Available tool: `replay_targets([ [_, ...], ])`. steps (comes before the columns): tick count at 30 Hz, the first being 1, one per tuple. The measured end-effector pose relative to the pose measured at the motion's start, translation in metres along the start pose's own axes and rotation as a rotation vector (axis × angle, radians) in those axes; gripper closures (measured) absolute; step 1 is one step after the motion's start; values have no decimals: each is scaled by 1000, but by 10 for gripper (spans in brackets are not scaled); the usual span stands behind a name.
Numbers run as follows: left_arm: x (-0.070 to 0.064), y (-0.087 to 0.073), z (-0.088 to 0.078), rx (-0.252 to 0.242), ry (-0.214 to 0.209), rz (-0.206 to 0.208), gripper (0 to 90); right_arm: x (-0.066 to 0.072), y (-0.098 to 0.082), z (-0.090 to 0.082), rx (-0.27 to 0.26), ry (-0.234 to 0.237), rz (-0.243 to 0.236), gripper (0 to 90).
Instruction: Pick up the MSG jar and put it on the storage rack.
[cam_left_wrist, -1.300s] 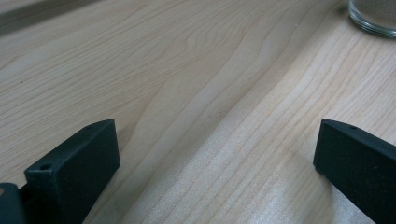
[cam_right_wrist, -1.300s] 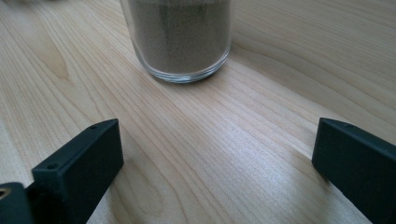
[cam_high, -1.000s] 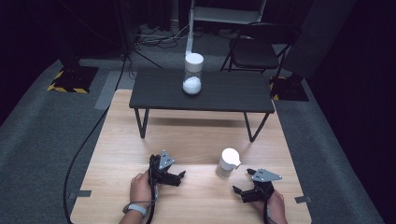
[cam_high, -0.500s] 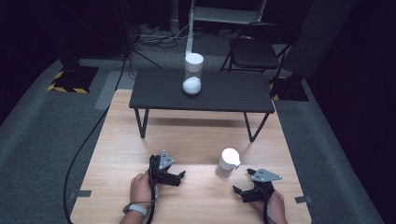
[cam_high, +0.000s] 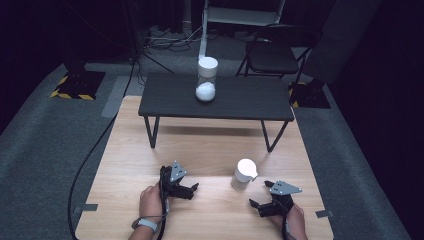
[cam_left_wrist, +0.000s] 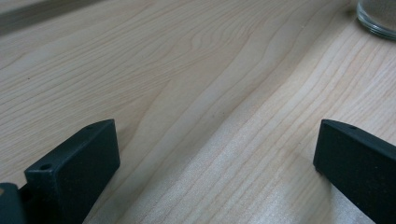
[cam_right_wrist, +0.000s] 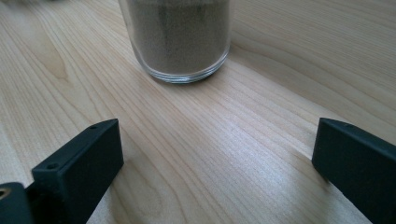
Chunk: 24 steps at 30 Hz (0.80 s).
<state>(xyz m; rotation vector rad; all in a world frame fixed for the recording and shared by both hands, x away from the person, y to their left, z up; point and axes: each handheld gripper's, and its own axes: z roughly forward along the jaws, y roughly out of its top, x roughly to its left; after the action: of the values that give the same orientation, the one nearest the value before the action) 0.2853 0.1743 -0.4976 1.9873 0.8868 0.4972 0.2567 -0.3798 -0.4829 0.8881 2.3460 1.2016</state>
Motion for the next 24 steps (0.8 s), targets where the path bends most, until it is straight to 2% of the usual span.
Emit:
replay_targets([
  [24, 6, 1, 2, 0, -21, 13, 0, 2, 0, 1, -1, -9, 4, 18],
])
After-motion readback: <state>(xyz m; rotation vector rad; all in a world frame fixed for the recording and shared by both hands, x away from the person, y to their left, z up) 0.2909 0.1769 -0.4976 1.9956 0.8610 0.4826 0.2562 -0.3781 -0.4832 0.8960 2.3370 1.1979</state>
